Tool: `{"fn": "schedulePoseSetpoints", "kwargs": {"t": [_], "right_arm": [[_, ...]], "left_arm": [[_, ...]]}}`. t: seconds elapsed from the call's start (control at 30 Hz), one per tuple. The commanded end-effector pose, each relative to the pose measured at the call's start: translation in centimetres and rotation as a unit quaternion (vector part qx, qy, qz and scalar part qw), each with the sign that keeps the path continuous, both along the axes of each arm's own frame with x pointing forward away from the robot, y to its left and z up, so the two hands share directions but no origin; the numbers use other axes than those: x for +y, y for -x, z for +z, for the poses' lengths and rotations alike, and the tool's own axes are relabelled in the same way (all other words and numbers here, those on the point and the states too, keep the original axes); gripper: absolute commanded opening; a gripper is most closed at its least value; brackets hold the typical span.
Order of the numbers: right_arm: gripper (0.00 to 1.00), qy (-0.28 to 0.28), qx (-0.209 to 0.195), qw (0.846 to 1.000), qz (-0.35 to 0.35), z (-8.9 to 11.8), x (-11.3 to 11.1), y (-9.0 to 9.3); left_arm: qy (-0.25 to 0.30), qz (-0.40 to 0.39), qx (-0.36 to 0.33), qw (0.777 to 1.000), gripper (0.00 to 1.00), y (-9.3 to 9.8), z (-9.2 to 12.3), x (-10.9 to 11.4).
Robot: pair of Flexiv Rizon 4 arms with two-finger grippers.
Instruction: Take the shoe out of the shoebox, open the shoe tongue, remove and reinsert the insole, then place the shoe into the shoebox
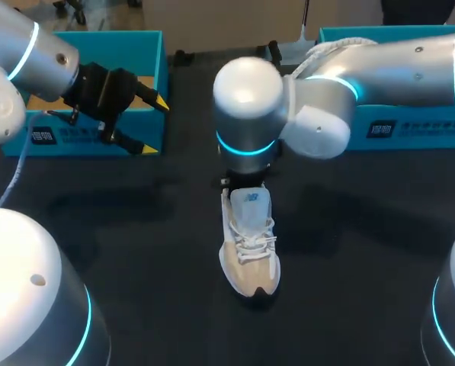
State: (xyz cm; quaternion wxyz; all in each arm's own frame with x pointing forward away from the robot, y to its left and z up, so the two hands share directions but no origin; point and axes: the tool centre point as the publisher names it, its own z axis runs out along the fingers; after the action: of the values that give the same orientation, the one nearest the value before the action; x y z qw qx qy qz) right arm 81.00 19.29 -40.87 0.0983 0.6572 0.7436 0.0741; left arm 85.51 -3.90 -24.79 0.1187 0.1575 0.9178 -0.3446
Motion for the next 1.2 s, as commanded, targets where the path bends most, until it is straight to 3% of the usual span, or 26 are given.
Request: {"fn": "schedulePoseSetpoints", "kwargs": {"t": [0.03,0.27,0.37,0.73,0.9,1.2], "right_arm": [[0.0,0.009,0.008,1.0,-0.002,-1.9,0.8,1.1],[0.0,0.012,0.038,0.999,-0.012,-2.1,-0.2,3.8],[0.0,0.009,0.033,0.999,-0.021,-1.6,-0.6,4.0],[0.0,0.037,0.078,0.996,-0.006,4.7,-0.9,3.0],[0.0,0.034,0.108,0.994,0.004,6.1,-1.2,3.3],[0.0,0.017,0.185,0.982,0.011,6.9,-1.3,5.3]], "left_arm": [[-0.002,0.0,-0.001,1.0,1.0,0.1,0.0,0.0],[-0.002,0.0,-0.001,1.0,1.0,0.1,0.0,0.0],[-0.002,0.0,-0.001,1.0,1.0,0.1,0.0,0.0],[-0.002,0.0,-0.001,1.0,1.0,0.1,0.0,0.0],[-0.002,0.0,-0.001,1.0,1.0,0.1,0.0,0.0],[-0.002,0.0,-0.001,1.0,1.0,0.1,0.0,0.0]]}}
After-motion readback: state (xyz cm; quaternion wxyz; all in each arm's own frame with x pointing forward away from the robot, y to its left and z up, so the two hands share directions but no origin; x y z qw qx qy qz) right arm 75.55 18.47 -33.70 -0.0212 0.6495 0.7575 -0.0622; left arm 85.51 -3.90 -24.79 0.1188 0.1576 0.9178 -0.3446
